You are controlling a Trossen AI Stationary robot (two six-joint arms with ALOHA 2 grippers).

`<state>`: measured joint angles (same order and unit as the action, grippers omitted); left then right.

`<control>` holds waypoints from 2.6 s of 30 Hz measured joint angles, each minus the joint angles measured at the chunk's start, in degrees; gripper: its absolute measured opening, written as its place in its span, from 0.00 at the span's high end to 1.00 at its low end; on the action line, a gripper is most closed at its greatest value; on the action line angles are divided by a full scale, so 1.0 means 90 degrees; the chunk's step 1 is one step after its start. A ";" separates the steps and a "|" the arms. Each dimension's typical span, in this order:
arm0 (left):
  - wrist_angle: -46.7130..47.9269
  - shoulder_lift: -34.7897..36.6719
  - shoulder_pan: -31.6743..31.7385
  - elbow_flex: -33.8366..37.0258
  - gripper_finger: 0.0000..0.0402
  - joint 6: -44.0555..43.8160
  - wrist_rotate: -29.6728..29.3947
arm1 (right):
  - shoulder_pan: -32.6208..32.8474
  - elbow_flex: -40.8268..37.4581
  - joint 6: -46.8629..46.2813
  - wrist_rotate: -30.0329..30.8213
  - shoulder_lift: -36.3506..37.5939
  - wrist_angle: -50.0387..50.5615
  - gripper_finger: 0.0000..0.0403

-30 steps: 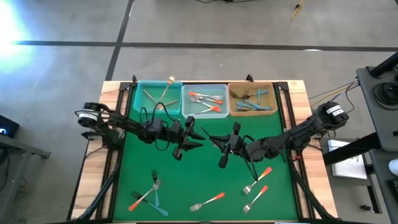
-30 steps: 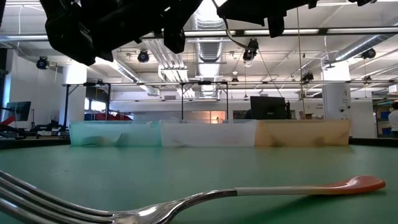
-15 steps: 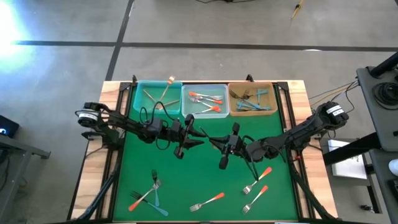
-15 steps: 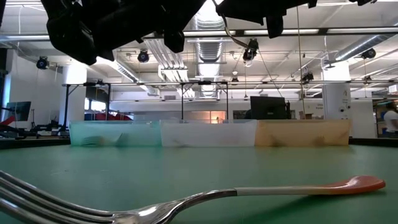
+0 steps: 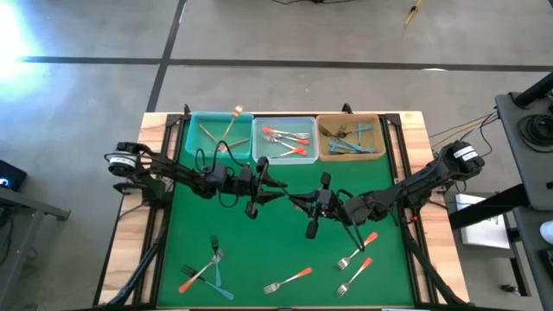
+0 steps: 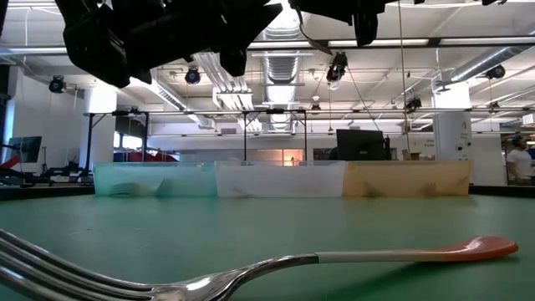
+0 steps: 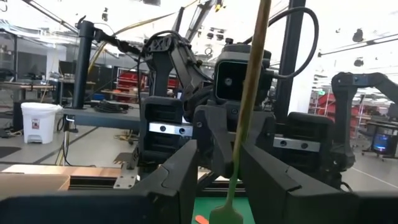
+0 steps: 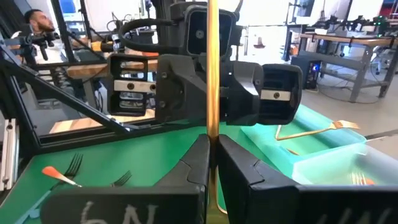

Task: Sort silverware by color (type)
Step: Put the gold fork into the blue bin

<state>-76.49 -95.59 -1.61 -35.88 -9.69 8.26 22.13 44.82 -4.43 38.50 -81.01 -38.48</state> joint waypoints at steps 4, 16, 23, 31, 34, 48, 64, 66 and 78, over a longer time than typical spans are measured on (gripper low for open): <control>-0.0007 0.0000 -0.0012 0.0000 0.75 -0.0010 0.0069 | -0.0004 0.0002 0.0027 0.0002 0.0000 0.0003 0.97; -0.0033 0.0000 -0.0056 -0.0188 0.75 -0.0148 0.0534 | -0.0005 0.0002 0.0049 0.0002 0.0000 -0.0001 0.97; 0.0787 0.0000 -0.0056 -0.0649 0.75 -0.0018 0.0545 | -0.0005 0.0002 -0.0004 0.0007 -0.0012 0.0010 0.97; 0.1220 0.0072 -0.0056 -0.0774 0.92 0.0012 0.0531 | -0.0005 0.0002 0.0068 0.0027 -0.0012 0.0020 0.97; 0.1192 0.0135 -0.0053 -0.0673 0.97 0.0019 0.0491 | -0.0004 0.0002 0.0051 0.0002 -0.0012 0.0040 0.97; 0.1246 0.0221 0.0023 -0.0629 0.99 -0.0255 0.0528 | -0.0002 0.0000 0.0179 0.0085 0.0031 0.0073 0.87; 0.7060 0.2489 0.2562 -0.0558 0.99 0.1283 -0.1056 | 0.0095 -0.0002 -0.2257 0.0058 0.1250 0.4171 0.57; 0.7754 0.2802 0.3098 -0.0589 0.99 0.1618 -0.1445 | 0.0095 -0.0007 -0.2601 0.0063 0.1246 0.4721 0.59; 0.9361 0.3069 0.5020 -0.0580 0.96 0.2628 -0.1945 | -0.0128 -0.0008 -0.2828 0.0061 0.0699 0.5054 0.63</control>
<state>7.76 -67.97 43.57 -41.10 13.96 -9.24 20.98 44.75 -29.88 39.05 -74.72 7.01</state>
